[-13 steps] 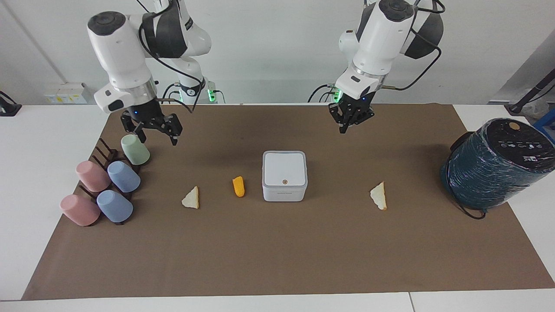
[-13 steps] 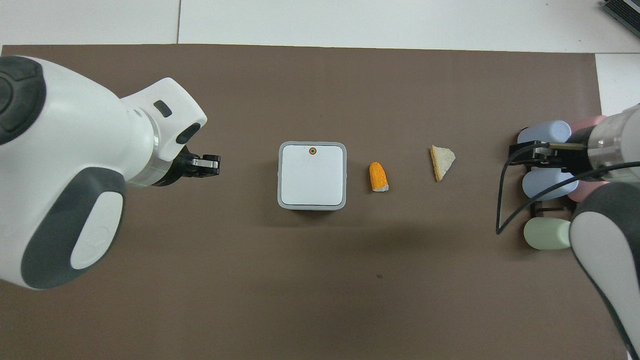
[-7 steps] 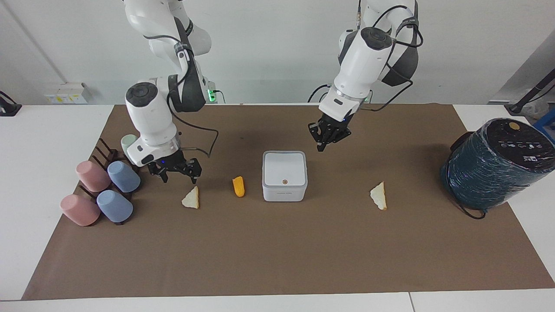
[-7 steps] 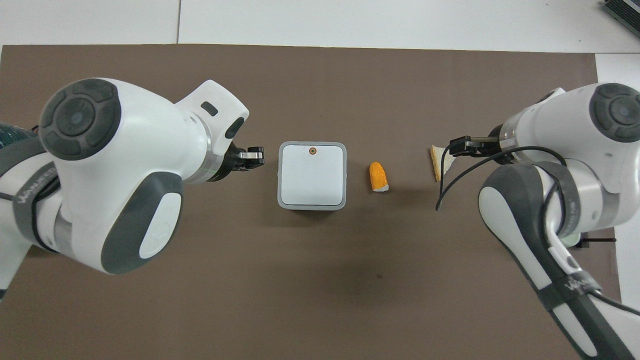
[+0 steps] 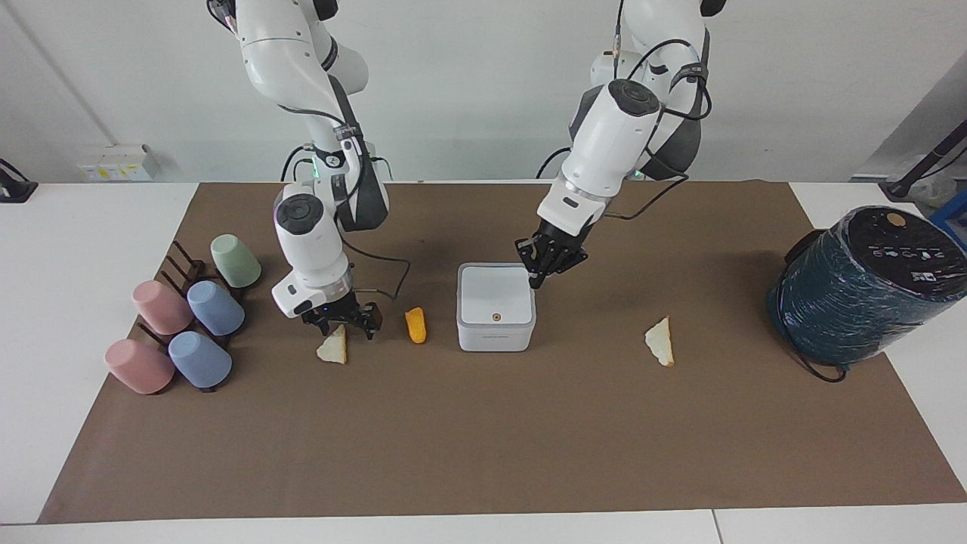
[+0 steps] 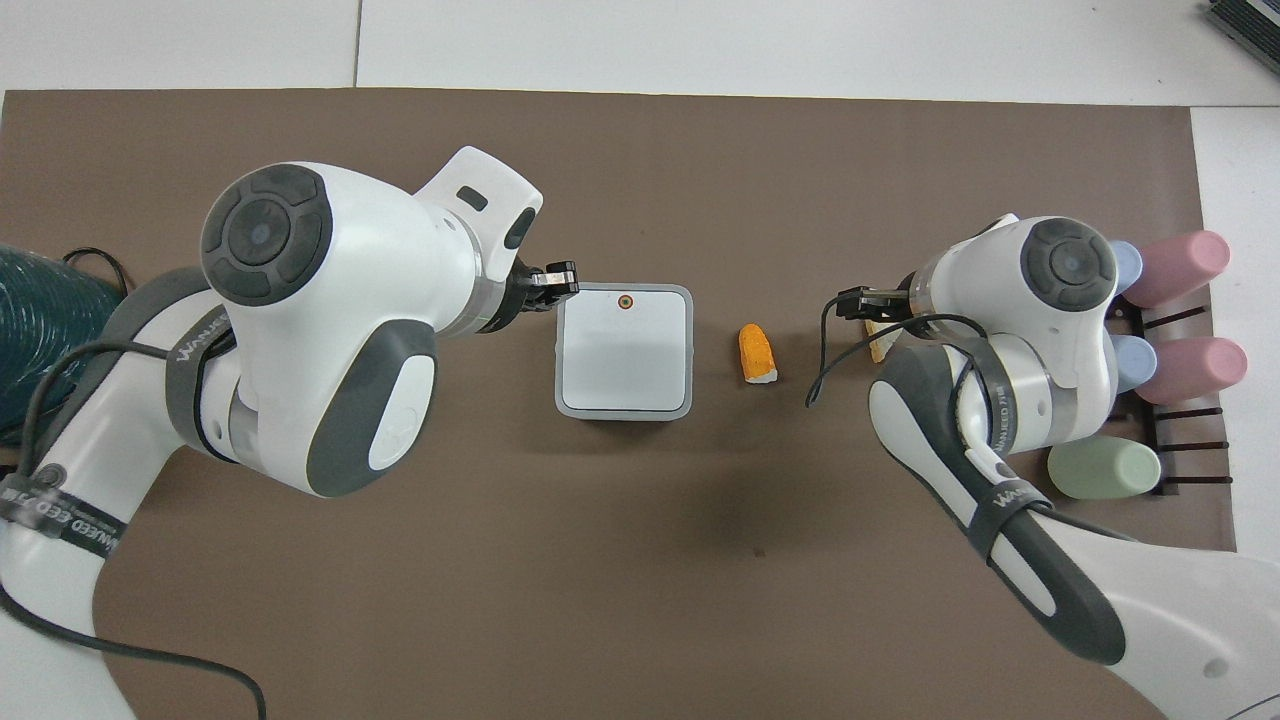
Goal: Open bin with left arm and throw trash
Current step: 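Lift the bin lid off with the left gripper while the right gripper grasps bread, then carry bread over the bin with the right gripper while the left gripper reaches bread, then release bread into the bin with the right gripper while the left gripper grasps bread, then carry the bread slice into the bin with the left gripper and release it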
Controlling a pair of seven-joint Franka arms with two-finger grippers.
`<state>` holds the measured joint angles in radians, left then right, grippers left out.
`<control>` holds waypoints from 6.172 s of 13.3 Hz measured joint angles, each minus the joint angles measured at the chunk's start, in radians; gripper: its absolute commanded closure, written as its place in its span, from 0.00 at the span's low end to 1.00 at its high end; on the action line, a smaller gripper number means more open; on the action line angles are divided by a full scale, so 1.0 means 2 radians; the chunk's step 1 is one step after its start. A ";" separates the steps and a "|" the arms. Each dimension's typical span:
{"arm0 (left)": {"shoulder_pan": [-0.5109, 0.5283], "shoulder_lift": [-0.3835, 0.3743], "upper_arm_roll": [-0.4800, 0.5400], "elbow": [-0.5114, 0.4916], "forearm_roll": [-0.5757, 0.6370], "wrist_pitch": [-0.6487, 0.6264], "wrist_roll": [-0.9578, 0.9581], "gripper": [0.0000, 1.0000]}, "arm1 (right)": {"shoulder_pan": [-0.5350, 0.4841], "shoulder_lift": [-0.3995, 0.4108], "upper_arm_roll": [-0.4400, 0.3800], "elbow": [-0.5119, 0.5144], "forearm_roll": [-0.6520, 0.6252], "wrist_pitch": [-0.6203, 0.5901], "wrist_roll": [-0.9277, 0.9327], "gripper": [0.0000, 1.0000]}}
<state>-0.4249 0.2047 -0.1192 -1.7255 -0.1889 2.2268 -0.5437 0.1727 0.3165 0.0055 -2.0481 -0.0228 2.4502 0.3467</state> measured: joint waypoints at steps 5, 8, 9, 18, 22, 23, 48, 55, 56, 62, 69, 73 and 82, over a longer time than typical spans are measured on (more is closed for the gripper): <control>-0.017 0.037 0.000 -0.001 0.000 0.047 -0.016 1.00 | -0.004 0.001 -0.001 -0.011 0.000 0.014 0.003 0.14; -0.022 0.045 0.000 -0.002 0.000 0.051 -0.017 1.00 | -0.004 0.001 -0.001 -0.011 0.000 0.015 0.008 0.83; -0.025 0.047 0.000 -0.005 0.000 0.056 -0.017 1.00 | -0.005 0.001 -0.001 -0.011 0.000 0.015 0.008 1.00; -0.039 0.056 0.004 -0.009 0.000 0.062 -0.021 1.00 | -0.006 -0.001 -0.001 -0.001 0.000 0.017 0.024 1.00; 0.002 0.052 0.015 0.105 0.001 -0.113 -0.020 1.00 | -0.005 -0.014 -0.001 0.025 0.000 -0.013 0.024 1.00; 0.018 0.051 0.016 0.124 0.003 -0.143 -0.019 1.00 | -0.003 -0.022 -0.001 0.036 0.000 -0.034 0.024 1.00; 0.189 0.075 0.017 -0.139 0.089 0.140 0.314 0.98 | 0.097 0.038 0.115 0.226 0.040 -0.179 -0.200 0.00; 0.188 0.070 0.014 -0.117 0.090 0.107 0.314 1.00 | 0.097 0.041 0.115 0.226 0.039 -0.176 -0.200 0.00; 0.188 0.071 0.014 -0.098 0.090 0.087 0.314 1.00 | 0.097 0.041 0.114 0.226 0.039 -0.176 -0.200 0.00; 0.126 0.075 0.008 -0.006 0.089 -0.011 0.218 1.00 | 0.043 0.022 0.106 0.236 0.039 -0.172 -0.171 0.00; 0.001 0.075 0.005 0.075 0.059 -0.069 0.043 1.00 | -0.021 0.003 0.106 0.128 0.040 -0.117 -0.253 0.00; -0.042 0.085 0.005 0.069 0.051 -0.011 -0.013 0.68 | -0.020 0.002 0.107 0.050 0.040 -0.057 -0.257 0.00; -0.044 0.086 0.011 0.077 0.050 -0.034 -0.021 0.44 | -0.018 0.011 0.108 0.015 0.059 -0.009 -0.257 1.00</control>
<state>-0.5122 0.3758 -0.0962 -1.5709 -0.0892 2.1597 -0.5859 0.1373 0.3384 0.2222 -2.0191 0.0960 2.4326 -0.1679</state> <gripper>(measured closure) 0.419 0.233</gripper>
